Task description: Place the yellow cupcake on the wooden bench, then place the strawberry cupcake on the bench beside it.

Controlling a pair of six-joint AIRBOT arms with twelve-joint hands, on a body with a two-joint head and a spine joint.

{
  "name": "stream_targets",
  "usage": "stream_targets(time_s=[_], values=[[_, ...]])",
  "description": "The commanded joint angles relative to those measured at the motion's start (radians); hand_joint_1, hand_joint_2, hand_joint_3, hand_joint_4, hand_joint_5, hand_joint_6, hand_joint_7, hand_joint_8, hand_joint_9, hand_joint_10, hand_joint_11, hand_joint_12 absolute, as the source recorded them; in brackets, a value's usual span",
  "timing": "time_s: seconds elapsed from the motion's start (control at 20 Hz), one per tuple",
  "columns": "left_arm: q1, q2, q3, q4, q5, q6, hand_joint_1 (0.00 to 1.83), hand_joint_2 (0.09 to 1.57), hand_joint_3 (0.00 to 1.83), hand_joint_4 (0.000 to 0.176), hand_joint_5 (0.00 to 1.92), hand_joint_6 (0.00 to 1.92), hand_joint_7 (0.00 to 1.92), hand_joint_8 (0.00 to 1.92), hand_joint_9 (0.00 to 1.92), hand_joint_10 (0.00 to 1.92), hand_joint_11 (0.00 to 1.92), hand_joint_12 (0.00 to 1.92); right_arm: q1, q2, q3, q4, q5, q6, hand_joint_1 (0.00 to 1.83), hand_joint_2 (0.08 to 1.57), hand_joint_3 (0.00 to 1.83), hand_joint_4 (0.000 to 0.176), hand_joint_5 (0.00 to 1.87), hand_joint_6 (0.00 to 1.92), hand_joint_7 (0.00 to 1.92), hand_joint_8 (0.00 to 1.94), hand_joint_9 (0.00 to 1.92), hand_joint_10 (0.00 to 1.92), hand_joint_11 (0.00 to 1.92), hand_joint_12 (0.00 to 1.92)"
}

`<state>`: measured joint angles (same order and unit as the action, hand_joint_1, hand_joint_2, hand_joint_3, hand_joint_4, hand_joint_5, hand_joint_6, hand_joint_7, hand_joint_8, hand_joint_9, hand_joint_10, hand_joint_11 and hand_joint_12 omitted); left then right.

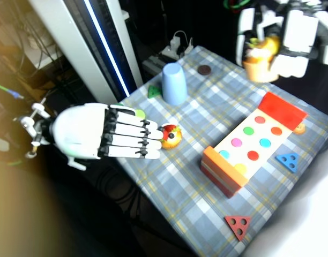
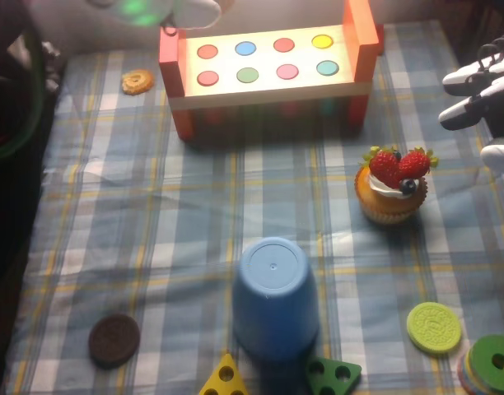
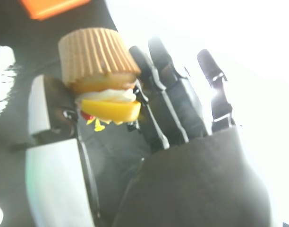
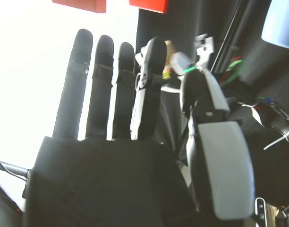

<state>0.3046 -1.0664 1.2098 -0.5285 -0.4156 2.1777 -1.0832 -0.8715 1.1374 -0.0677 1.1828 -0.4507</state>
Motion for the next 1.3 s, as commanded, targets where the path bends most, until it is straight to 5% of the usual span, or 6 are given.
stream_targets(time_s=[0.0,0.6,0.75,0.8,1.1,1.25], values=[[-0.018,-0.012,0.016,-0.014,-0.026,0.025,1.08,1.06,0.00,0.114,1.09,0.79,1.06,0.00,0.96,0.01,0.20,0.90,0.012,-0.003,0.005,0.030,0.117,0.001,0.59,1.29,0.00,0.000,0.87,0.00,0.69,0.00,0.60,0.00,0.52,0.20],[-0.058,-0.209,0.244,-0.558,0.166,0.727,0.96,1.17,0.00,0.176,0.85,1.16,0.94,0.01,0.86,0.01,0.17,0.72,0.043,-0.025,0.024,-0.009,0.094,0.014,0.65,1.31,0.00,0.000,0.83,0.00,0.68,0.00,0.61,0.00,0.54,0.20],[-0.053,-0.219,0.267,-0.589,0.177,0.745,0.92,1.20,0.01,0.176,0.79,1.25,0.94,0.00,0.86,0.00,0.18,0.65,0.044,-0.027,0.025,-0.010,0.091,0.018,0.83,1.30,0.00,0.175,0.64,1.48,0.69,0.00,0.62,0.00,0.56,0.16],[-0.050,-0.222,0.273,-0.598,0.180,0.745,0.67,1.26,0.01,0.064,0.80,0.49,0.90,0.00,0.81,0.00,0.17,0.61,0.044,-0.027,0.025,-0.011,0.091,0.018,0.83,1.30,0.00,0.176,0.63,1.49,0.69,0.00,0.63,0.01,0.56,0.16],[-0.023,-0.226,0.275,-0.618,0.186,0.745,0.93,1.01,0.00,0.128,0.83,0.00,0.71,0.00,0.66,0.00,0.12,0.60,0.044,-0.027,0.026,-0.011,0.090,0.026,0.65,1.32,0.00,0.043,0.77,0.03,0.68,0.00,0.64,0.00,0.58,0.15],[-0.009,-0.225,0.268,-0.618,0.187,0.745,0.86,1.00,0.00,0.149,0.67,0.00,0.59,0.00,0.52,0.00,0.05,0.56,0.043,-0.027,0.026,-0.012,0.090,0.029,0.82,1.30,0.00,0.175,0.63,1.49,0.70,0.00,0.64,0.00,0.59,0.11]])
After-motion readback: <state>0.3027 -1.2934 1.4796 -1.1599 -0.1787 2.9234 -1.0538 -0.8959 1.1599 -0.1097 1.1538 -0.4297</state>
